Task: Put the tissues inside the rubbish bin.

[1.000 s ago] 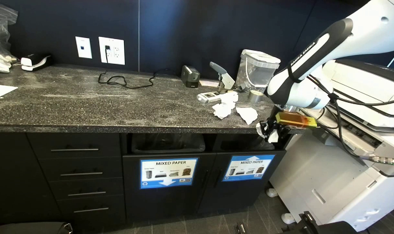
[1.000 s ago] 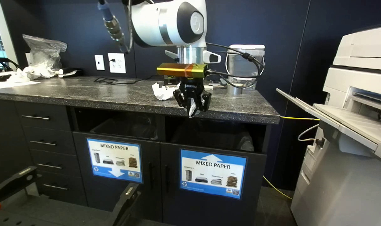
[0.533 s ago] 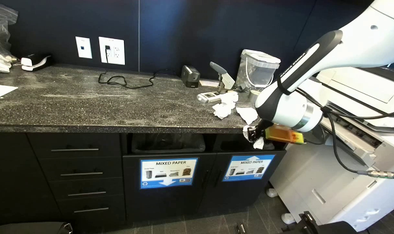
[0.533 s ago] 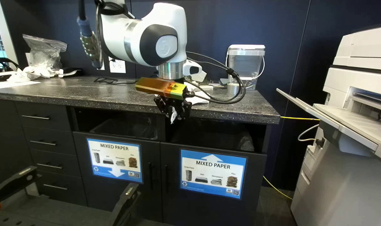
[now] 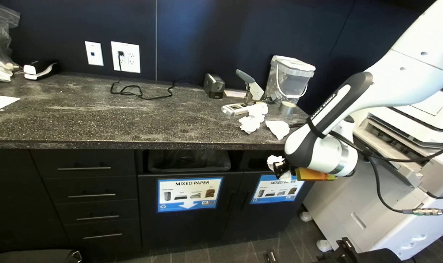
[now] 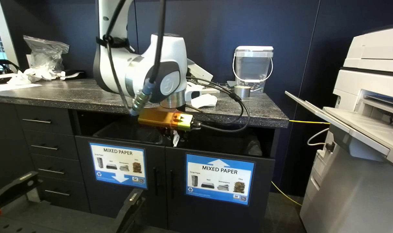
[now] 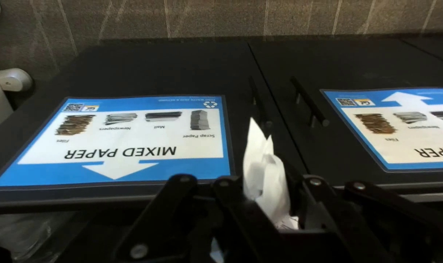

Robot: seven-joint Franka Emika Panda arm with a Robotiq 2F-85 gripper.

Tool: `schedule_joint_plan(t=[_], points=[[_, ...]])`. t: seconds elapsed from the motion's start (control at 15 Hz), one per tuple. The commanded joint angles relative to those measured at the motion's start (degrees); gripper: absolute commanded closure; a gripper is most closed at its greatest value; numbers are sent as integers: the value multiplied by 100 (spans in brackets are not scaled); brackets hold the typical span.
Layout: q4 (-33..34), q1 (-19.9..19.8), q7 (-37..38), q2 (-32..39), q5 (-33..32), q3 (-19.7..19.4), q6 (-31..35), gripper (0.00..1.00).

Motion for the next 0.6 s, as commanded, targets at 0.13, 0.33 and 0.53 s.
schedule_joint_plan(t=[0.13,0.33,0.53], points=[[558,512,862,915,-63,-749,821,94],[1039,411,1335,1430,-54,-675,1121,94],[1590,432,1629,1848,-46,-702,1305,95]])
